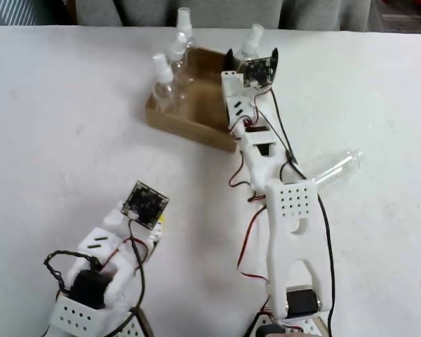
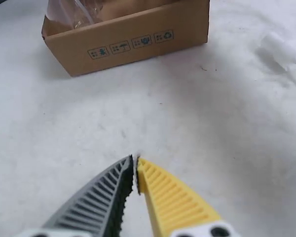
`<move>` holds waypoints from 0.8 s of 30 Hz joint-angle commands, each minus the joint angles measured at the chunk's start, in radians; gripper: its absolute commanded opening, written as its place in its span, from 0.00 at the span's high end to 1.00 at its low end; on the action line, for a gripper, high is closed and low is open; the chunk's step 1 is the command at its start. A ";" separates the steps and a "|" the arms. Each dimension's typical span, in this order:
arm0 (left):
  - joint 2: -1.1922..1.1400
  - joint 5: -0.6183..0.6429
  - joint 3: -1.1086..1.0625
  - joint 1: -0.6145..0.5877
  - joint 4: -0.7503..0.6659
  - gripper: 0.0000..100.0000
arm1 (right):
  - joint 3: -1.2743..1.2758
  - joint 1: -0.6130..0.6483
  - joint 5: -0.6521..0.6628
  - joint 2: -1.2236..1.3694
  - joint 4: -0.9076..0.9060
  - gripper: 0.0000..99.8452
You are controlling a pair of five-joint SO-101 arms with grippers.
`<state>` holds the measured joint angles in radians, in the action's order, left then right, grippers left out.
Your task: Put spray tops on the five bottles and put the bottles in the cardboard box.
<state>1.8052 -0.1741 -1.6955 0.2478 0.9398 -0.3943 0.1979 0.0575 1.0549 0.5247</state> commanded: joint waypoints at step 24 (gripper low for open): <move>0.008 -0.008 0.002 -0.012 -0.035 0.98 | 0.129 0.013 -0.011 -0.234 -0.004 0.63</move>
<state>1.8052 -0.1741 -1.6955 0.2478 0.9398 -0.2915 0.1979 0.0560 0.9383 0.5247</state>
